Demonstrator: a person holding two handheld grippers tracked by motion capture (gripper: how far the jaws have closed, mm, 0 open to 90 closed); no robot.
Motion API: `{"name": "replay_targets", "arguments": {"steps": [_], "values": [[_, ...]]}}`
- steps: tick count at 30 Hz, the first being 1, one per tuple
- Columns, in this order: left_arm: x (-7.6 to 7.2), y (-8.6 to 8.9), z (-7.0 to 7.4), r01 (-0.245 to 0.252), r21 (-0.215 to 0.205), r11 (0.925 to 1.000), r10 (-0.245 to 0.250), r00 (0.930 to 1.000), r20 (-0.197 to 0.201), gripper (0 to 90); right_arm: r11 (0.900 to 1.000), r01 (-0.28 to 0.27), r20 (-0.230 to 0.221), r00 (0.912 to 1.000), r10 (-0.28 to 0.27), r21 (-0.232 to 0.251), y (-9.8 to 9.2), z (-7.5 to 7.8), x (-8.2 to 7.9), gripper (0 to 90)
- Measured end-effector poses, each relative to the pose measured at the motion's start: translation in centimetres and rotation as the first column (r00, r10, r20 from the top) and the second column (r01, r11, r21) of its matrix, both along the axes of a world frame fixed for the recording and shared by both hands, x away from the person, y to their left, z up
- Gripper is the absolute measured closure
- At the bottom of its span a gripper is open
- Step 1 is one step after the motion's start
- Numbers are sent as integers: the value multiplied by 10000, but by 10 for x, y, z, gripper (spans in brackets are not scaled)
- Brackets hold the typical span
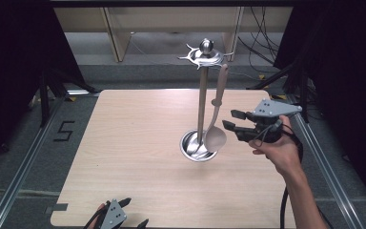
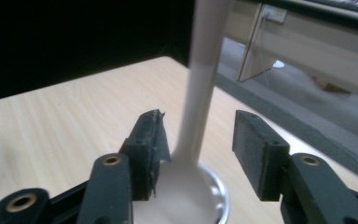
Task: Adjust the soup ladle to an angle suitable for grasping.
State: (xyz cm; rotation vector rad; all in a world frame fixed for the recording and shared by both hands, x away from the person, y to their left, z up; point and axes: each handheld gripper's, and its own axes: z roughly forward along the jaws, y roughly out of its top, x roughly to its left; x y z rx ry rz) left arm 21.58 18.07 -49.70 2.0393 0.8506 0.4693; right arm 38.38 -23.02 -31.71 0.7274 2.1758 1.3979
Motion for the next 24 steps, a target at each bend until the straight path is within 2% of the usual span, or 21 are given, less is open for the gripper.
{"name": "replay_targets", "arguments": {"steps": [1,2,3,4,7,8,9,10,11,12,13,14,15,17,18,21,23,24], "values": [[-1,-1,0,22,-203,9998,-23,10000,-58,147,10000,-26,35,10000,26,-59,-1,-4,-2,517],[-1,-1,0,-3,-209,9998,1,9999,-121,147,9999,140,-34,9999,-141,-29,-1,-7,-6,507],[-1,-2,0,-22,-270,9996,20,10000,-81,147,9998,170,86,9998,-169,-81,-2,-9,-7,505],[-1,-2,0,-10,-251,9997,9,10000,-75,147,9998,197,49,9998,-197,48,-2,-12,-9,502],[-1,-2,0,-16,-256,9997,14,10000,-94,147,9999,163,-30,9999,-163,-45,-4,-16,-13,486],[-1,-1,0,-4,-208,9998,2,10000,-94,147,9997,221,142,9997,-220,-61,-6,-18,-13,480],[-1,-1,0,3,-195,9998,-5,10000,-71,147,9997,245,-135,9996,-245,10,-6,-19,-16,475],[-1,-1,0,6,-171,9999,-7,10000,-57,147,9998,195,0,9998,-195,-69,-6,-20,-15,467],[-1,-1,0,46,-85,10000,-45,10000,75,147,9996,245,-162,9996,-248,-141,-7,-21,-16,463],[0,1,1,218,226,9995,-221,9997,136,147,9995,296,82,9995,-295,-103,-7,-23,-16,460],[-1,-1,1,71,81,9999,-72,9999,108,147,9993,367,-16,9993,-367,-22,-6,-23,-18,454],[-2,-2,0,-28,-301,9995,29,10000,28,147,9996,212,-92,9997,-214,-176,-8,-23,-17,450],[-1,-2,0,-4,-178,9998,5,10000,53,147,9995,285,1,9996,-285,-159,-8,-24,-17,444],[-1,-1,1,97,-99,9999,-96,9999,122,147,9990,449,-142,9989,-450,-45,-8,-27,-19,437],[-1,-2,0,4,-212,9998,-3,10000,48,147,9992,344,-257,9991,-349,-178,-10,-27,-19,432],[-1,-2,0,42,-137,9999,-41,10000,46,147,9987,422,-264,9987,-430,-283,-11,-32,-18,417],[-1,-1,1,145,-76,9999,-144,9998,156,147,9984,447,-453,9979,-463,-356,-12,-36,-18,398],[-1,0,2,208,-21,9998,-207,9995,219,147,9976,658,-468,9967,-669,-237,-11,-39,-19,398]]}}
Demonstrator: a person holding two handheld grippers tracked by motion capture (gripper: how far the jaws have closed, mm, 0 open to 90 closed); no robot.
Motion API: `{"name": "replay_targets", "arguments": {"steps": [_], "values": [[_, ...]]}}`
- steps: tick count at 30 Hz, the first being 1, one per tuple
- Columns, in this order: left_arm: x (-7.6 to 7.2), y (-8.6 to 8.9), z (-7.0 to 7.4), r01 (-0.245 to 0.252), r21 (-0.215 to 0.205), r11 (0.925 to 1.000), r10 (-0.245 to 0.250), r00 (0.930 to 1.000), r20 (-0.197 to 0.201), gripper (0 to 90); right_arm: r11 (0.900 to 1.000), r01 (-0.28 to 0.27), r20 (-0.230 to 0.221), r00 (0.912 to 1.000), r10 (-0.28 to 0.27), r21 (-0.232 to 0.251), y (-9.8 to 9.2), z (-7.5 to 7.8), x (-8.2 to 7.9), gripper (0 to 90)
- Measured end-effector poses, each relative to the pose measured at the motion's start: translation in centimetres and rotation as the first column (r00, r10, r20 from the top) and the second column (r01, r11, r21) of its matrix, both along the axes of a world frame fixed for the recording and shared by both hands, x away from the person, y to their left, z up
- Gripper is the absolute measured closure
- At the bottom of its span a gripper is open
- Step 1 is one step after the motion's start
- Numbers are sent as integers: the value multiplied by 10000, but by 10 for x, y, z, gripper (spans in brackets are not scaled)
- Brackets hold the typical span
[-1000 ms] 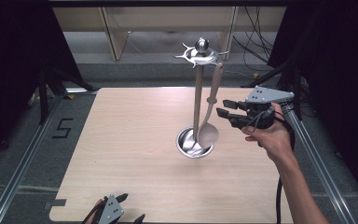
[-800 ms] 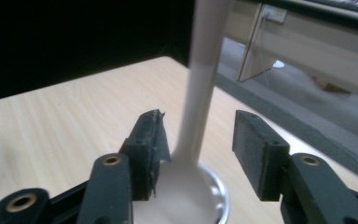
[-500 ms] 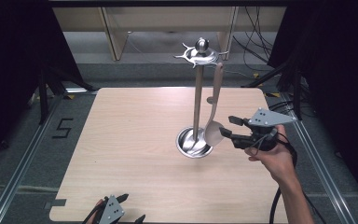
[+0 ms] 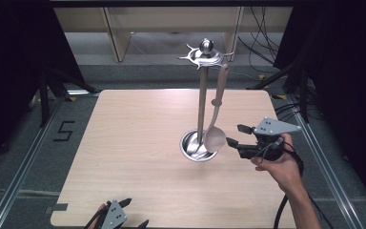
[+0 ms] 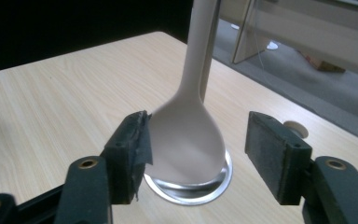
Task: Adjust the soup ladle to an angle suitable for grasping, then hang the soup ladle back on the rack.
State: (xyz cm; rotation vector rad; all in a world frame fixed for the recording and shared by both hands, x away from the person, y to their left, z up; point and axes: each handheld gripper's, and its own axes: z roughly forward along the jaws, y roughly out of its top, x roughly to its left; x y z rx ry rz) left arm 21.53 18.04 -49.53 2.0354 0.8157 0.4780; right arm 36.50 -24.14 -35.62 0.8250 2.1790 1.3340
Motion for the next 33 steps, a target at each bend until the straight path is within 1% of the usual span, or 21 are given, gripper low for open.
{"name": "replay_targets", "arguments": {"steps": [2,4,5,7,8,9,10,11,13,14,16,17,23,24,25,26,27,28,29,32,33], "values": [[0,0,0,-12,1,10000,12,10000,-7,147,9997,-155,-46,9999,154,-192,-3,-2,1,394],[0,0,0,-8,7,10000,8,10000,-7,147,9996,-202,-136,9997,200,-204,-5,-5,1,390],[0,0,0,7,29,10000,-7,10000,1,147,10000,-49,-99,9999,49,-78,-5,-7,0,389],[-2,-2,-1,-144,-239,9996,140,9997,-186,147,9999,16,-316,9995,-20,-138,-7,-9,-2,384],[-1,-1,-1,-109,-119,9999,107,9999,-126,147,9997,-47,-385,9993,38,-235,-9,-10,-2,382],[0,-1,-1,-11,-32,10000,11,10000,-35,148,9995,-82,-222,9997,75,-320,-10,-12,-1,381],[-1,-2,-1,-164,-108,9998,162,9997,-179,148,9998,55,-235,9997,-60,-208,-10,-13,-2,380],[-1,-1,-1,-103,-89,9999,102,9998,-156,147,9997,135,-537,9985,-146,-205,-12,-15,-4,377],[-1,-1,-1,-164,-214,9996,160,9996,-222,147,9997,153,-615,9980,-164,-175,-13,-16,-4,375],[-1,-2,-1,-165,-227,9996,160,9996,-219,147,9996,244,-491,9985,-251,-156,-14,-18,-4,373],[-1,-2,-1,-168,-213,9996,164,9997,-205,147,9995,250,-677,9974,-261,-172,-15,-21,-6,372],[-1,-2,-2,-170,-242,9996,165,9997,-201,147,9996,215,-570,9981,-226,-191,-16,-23,-5,371],[-1,-2,-2,-220,-425,9989,210,9995,-241,147,9994,226,-935,9953,-249,-252,-25,-31,-10,370],[0,-1,-1,-184,-347,9992,177,9996,-207,147,9991,341,-819,9960,-360,-247,-27,-32,-10,370],[0,-1,-1,-136,-295,9995,131,9998,-158,147,9990,377,-1061,9935,-400,-241,-29,-33,-12,370],[-1,-2,-2,-245,-384,9990,236,9994,-238,147,9990,393,-1091,9932,-413,-205,-31,-34,-13,370],[-1,-1,-1,-139,-234,9996,136,9998,-154,147,9990,397,-900,9951,-415,-218,-33,-36,-13,370],[0,0,0,-20,-112,9999,19,10000,-55,147,9991,365,-1044,9938,-388,-237,-35,-37,-15,370],[-1,-2,-1,-210,-313,9993,202,9995,-254,147,9989,405,-1122,9928,-428,-226,-36,-37,-16,370],[-1,-1,0,-85,-80,9999,84,9998,-189,147,9985,466,-1015,9936,-493,-284,-42,-40,-16,369],[-1,-1,0,-88,-102,9999,86,9998,-179,147,9986,483,-1267,9906,-506,-208,-44,-40,-19,369]]}}
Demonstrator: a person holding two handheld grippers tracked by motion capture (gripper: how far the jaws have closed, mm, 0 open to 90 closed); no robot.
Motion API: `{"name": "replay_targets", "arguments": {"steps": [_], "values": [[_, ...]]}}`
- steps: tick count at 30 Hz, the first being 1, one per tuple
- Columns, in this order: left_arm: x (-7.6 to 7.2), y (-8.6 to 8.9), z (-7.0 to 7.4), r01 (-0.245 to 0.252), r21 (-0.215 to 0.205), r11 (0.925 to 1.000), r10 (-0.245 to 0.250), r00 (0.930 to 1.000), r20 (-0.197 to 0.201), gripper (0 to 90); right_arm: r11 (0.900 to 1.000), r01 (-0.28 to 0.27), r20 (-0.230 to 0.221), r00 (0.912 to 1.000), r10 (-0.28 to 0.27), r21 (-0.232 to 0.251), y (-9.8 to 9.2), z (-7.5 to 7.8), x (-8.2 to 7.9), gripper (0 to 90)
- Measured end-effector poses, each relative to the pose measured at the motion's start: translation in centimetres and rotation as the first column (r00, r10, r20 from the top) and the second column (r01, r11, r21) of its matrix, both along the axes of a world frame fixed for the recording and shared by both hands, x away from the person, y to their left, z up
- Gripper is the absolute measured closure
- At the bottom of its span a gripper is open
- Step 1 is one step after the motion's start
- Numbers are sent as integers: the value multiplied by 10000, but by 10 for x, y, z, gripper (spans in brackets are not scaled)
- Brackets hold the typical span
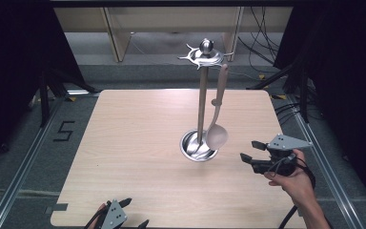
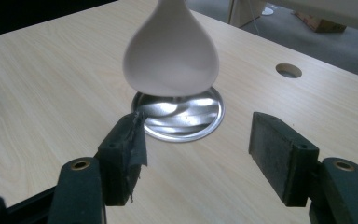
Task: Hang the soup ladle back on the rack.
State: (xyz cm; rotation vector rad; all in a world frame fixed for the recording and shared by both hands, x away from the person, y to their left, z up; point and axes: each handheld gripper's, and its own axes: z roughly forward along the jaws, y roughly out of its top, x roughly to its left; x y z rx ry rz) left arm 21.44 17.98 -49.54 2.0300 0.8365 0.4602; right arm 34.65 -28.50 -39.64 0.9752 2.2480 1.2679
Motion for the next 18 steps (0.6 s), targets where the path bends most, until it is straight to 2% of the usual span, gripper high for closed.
{"name": "replay_targets", "arguments": {"steps": [1,2,4,5,7,11,13,14,16,17,18], "values": [[0,0,0,7,39,10000,-7,10000,5,147,10000,-15,247,9997,16,-39,-2,-1,1,369],[1,-1,-1,-24,-38,10000,24,10000,-6,147,10000,28,302,9995,-28,7,-2,-2,0,369],[1,-2,-1,1,-44,10000,-1,10000,-22,148,10000,94,125,9999,-94,4,-4,-4,-2,369],[1,-1,-1,28,107,9999,-28,10000,38,147,10000,91,139,9999,-91,-41,-4,-5,-2,369],[1,-1,-1,-37,-87,10000,37,10000,4,147,9999,87,-40,10000,-87,-65,-5,-8,-3,369],[1,-2,-1,-69,-178,9998,70,10000,28,147,9999,88,-260,9996,-89,-49,-4,-13,-5,368],[1,-1,-1,-40,-31,10000,40,10000,24,147,9999,106,-171,9998,-107,-74,-6,-14,-5,368],[1,-1,-1,-54,-50,10000,54,10000,18,148,9997,224,-375,9990,-223,22,-5,-15,-7,368],[2,0,1,142,139,9998,-145,9997,189,147,9998,174,-257,9995,-176,-48,-7,-16,-7,368],[2,0,1,142,139,9998,-145,9997,194,147,9998,100,-203,9997,-103,-145,-8,-16,-7,368],[1,-1,0,5,8,10000,-5,10000,69,147,10000,10,-332,9994,-13,-71,-8,-17,-8,367]]}}
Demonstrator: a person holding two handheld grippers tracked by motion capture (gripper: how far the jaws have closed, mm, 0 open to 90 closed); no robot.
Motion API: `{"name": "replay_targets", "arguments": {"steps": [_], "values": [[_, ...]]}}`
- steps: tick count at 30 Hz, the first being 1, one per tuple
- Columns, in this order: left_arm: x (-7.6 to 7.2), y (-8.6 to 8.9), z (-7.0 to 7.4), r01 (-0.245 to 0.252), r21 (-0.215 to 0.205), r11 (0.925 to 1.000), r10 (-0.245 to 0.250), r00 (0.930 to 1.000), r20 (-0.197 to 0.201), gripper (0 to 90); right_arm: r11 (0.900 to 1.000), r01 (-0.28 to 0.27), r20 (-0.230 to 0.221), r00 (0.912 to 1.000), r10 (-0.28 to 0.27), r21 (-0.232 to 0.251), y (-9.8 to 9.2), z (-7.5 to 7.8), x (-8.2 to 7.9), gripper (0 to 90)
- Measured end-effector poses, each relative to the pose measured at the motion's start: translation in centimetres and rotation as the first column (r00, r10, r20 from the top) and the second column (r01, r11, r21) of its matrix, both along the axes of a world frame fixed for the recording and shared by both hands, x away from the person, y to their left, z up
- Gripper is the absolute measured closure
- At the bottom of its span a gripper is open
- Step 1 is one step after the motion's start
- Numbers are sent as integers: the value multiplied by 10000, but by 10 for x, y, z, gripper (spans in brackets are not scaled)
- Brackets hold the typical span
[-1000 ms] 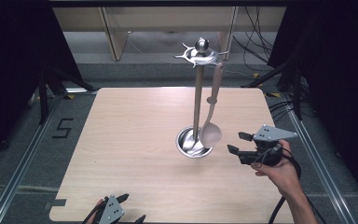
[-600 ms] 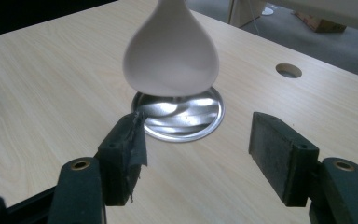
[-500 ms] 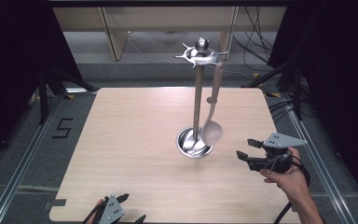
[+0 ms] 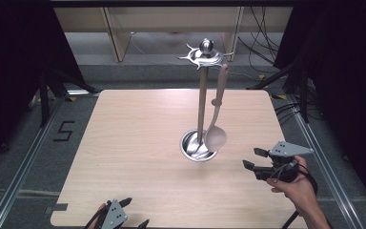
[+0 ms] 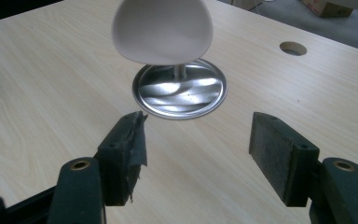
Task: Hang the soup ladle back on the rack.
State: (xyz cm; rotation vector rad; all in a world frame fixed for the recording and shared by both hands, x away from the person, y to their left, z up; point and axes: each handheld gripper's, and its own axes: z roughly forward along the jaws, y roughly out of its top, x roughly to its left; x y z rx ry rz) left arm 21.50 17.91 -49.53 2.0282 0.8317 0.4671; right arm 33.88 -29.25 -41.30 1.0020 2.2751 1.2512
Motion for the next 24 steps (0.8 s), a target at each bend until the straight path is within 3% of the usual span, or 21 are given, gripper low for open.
{"name": "replay_targets", "arguments": {"steps": [3,4,6,8,10,16,19,20,24], "values": [[0,0,0,-13,8,10000,13,10000,-9,147,9999,-49,162,9999,51,-104,-1,0,-2,365],[0,0,0,-19,3,10000,19,10000,-10,147,9999,115,-86,9999,-115,12,1,0,-5,364],[0,0,0,-23,1,10000,23,10000,-15,147,9998,-87,248,9997,91,-160,0,-1,-4,356],[0,0,0,-68,-88,9999,67,10000,-71,147,10000,3,-12,10000,-3,-41,2,-2,-7,352],[0,0,0,-56,-85,9999,56,10000,-72,147,9999,-98,129,9999,100,-113,2,-3,-7,345],[0,0,0,-48,-53,10000,48,10000,-22,147,9999,-125,-145,9998,124,-93,5,-7,-14,328],[0,0,0,-63,-123,9999,63,10000,-2,148,9994,-275,122,9995,278,-196,4,-9,-13,318],[0,0,0,-59,-116,9999,59,10000,-3,147,9999,-96,-237,9997,96,-37,6,-10,-16,316],[0,0,0,-60,-43,10000,60,10000,-29,147,9997,-161,-113,9998,159,-194,5,-13,-17,315]]}}
